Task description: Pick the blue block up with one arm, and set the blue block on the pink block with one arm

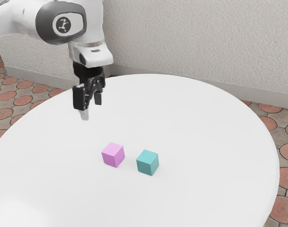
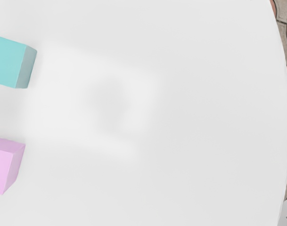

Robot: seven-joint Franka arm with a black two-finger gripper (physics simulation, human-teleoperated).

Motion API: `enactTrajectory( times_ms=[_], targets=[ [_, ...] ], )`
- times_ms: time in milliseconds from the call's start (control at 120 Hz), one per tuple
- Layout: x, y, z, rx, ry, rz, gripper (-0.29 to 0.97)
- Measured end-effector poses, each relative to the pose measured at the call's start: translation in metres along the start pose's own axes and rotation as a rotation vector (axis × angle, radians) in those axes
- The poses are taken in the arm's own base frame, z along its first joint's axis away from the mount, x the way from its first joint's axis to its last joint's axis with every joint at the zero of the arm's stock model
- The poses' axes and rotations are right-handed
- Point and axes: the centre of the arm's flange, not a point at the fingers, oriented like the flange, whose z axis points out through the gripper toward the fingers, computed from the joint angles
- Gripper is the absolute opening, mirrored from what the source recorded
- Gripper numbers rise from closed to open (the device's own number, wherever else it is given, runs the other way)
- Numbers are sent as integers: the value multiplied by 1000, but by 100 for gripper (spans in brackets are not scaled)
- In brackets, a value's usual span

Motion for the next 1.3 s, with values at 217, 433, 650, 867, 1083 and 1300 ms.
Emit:
enactTrajectory(
  times_ms=[217,433,650,867,1083,1300],
  targets=[
    [69,-16,84,-38,17,203,68],
    [97,-14,125,-18,72,259,68],
    [104,-30,142,-15,94,263,68],
    [47,-85,156,-27,115,152,68],
    [66,-89,169,-20,87,207,68],
    [79,-116,188,-16,95,223,68]
  ],
)
